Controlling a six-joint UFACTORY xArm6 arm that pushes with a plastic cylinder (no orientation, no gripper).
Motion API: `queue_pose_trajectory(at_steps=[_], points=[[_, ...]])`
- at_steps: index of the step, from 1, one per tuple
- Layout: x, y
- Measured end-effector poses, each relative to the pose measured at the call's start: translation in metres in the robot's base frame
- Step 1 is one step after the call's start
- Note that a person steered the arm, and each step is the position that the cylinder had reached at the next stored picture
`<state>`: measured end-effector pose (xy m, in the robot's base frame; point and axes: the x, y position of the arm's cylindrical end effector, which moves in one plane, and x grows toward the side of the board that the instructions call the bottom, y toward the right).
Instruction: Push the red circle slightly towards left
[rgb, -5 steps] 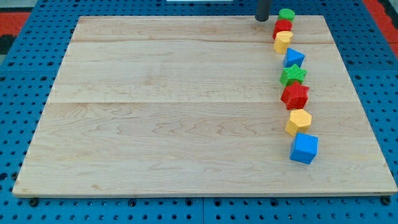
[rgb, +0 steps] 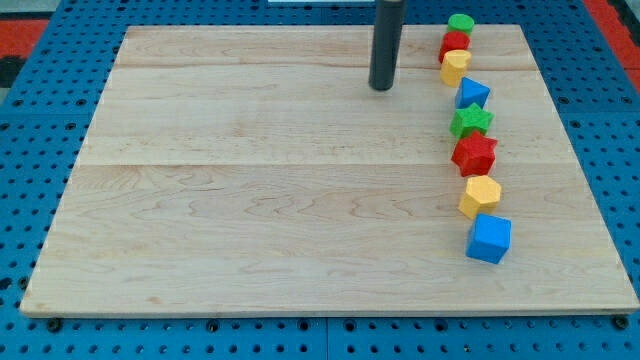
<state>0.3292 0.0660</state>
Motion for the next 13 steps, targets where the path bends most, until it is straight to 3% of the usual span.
queue_pose_trajectory(at_steps=[2,3,6,8,10,11,13], points=[[0.03,0.0],[0.095,0.0],[0.278,-0.086],[0.29,-0.093],[0.289,0.079],[0.287,0.134],[0.273,0.186]])
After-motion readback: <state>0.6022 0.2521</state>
